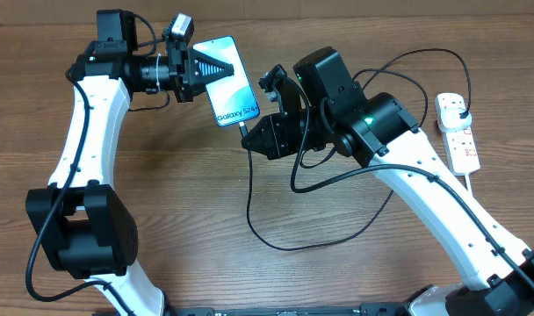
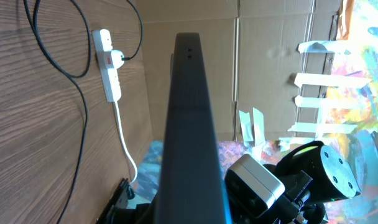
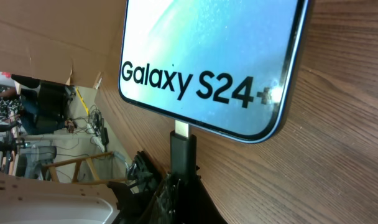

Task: Plug charger to phone and switch on socket
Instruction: 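Hold the plug in the phone with both grippers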

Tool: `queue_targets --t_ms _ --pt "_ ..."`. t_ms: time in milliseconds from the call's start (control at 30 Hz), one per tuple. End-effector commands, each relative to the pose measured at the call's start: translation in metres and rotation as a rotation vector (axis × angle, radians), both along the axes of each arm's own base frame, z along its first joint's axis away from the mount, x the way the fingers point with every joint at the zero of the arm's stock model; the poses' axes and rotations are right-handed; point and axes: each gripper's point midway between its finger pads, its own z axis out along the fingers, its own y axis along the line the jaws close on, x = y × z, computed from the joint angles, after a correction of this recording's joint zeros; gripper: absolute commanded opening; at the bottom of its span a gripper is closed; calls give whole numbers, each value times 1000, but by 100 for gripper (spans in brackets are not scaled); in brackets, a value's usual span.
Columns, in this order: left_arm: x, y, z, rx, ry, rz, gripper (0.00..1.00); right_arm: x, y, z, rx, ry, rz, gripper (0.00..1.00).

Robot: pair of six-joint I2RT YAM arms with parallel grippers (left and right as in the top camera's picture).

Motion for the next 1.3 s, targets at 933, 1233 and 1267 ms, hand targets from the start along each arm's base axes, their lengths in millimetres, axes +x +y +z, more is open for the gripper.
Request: queue_targets --t_ms 933,1233,1267 --pt "-5 -6 8 -26 -31 -31 4 0 -2 10 11 -35 -8 4" --pt "-6 -6 8 -30 -7 -31 4 0 -2 10 11 -32 -10 4" --pt "-6 -6 8 -30 -6 -31 4 0 -2 10 12 -33 -10 4"
